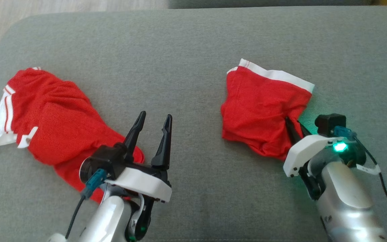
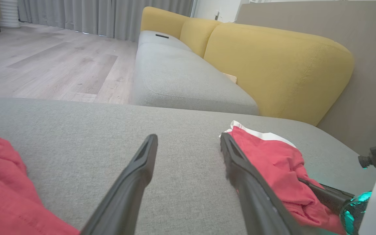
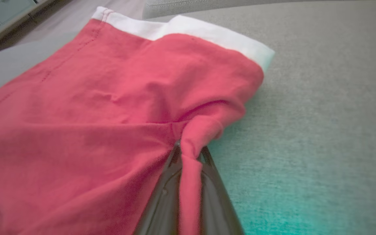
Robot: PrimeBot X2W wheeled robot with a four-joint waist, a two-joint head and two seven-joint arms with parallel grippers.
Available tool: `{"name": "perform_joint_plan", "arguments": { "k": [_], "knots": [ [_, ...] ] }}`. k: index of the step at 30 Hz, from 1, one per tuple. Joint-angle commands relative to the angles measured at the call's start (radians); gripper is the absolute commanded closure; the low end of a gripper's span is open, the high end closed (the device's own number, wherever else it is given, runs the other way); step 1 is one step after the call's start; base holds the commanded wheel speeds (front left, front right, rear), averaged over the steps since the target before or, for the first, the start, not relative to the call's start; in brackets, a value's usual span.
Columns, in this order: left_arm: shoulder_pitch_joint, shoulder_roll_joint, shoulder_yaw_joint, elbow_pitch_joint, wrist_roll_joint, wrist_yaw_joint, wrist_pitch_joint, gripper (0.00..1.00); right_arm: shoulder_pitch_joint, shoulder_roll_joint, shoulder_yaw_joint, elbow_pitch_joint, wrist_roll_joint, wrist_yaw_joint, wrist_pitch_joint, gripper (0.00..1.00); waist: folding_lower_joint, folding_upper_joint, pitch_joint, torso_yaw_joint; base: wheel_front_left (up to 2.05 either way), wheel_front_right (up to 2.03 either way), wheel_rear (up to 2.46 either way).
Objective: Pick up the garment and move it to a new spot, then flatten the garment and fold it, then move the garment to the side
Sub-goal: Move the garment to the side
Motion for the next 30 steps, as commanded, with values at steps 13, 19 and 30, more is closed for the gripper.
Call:
{"name": "perform_joint_plan", "arguments": {
  "k": [13,19,30],
  "knots": [
    [-0.061,0.002,0.027,-0.059,-0.007,0.008,-0.012,0.00,-0.108,-0.399,0.257,-0.141,-0.071,0.007,0.159,1.00,0.0000,0.0000,0.025,-0.039,0.00,0.00,0.00],
    [-0.091,0.002,0.024,-0.075,-0.017,0.008,-0.012,0.00,-0.154,-0.683,0.443,-0.202,0.035,0.007,0.235,1.00,0.0000,0.0000,0.081,-0.010,0.00,0.00,0.00],
    [-0.130,0.002,0.020,-0.096,-0.037,0.015,-0.012,0.00,-0.208,-0.950,0.401,-0.067,0.091,0.007,0.291,1.00,0.0000,0.0000,0.168,0.049,0.00,0.00,0.00]
  ]
}}
